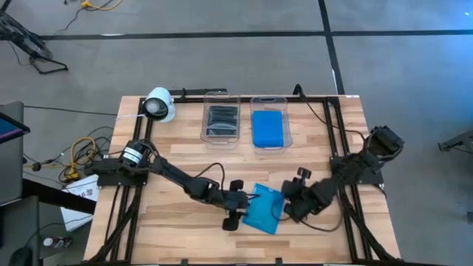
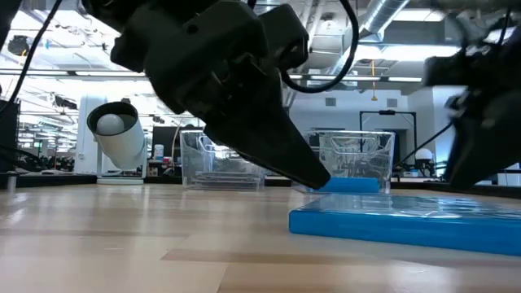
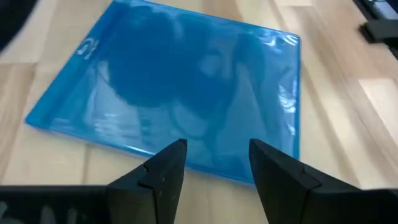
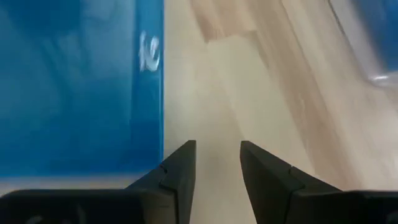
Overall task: Pick & place jewel cases by type
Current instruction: Put the blue CD case into the right transparent bin
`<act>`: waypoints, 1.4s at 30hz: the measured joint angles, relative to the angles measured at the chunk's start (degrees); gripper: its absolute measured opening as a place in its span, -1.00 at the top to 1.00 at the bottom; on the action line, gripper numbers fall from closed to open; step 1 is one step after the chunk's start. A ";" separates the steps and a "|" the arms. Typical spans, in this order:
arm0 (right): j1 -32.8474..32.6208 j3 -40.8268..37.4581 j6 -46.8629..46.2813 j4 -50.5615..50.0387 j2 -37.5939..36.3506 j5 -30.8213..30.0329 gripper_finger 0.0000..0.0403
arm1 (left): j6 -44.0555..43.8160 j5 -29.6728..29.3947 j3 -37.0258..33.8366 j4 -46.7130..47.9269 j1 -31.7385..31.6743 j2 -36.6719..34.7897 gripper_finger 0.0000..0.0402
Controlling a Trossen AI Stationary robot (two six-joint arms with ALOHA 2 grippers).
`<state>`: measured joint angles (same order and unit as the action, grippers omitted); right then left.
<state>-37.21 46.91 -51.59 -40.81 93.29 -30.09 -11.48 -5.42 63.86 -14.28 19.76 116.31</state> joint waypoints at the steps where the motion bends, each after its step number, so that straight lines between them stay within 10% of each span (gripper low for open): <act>1: 1.46 -0.66 0.00 1.97 0.61 0.00 0.41 | 0.35 0.37 0.00 0.00 0.37 0.02 0.14; 10: 9.27 -3.58 3.19 9.33 1.71 2.69 0.41 | 1.18 6.05 0.26 -1.74 1.67 3.03 0.14; 35: 0.30 -3.27 -2.09 12.92 1.47 12.49 0.41 | -1.99 -22.09 -0.13 5.92 1.06 2.49 0.14; 42: -0.33 -3.16 -3.87 13.29 1.51 12.63 0.41 | 4.22 -21.06 -0.25 9.45 1.10 -4.04 0.14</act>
<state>-37.54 43.75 -55.46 -27.52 94.80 -17.46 -7.26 -26.48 63.61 -4.83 20.86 112.27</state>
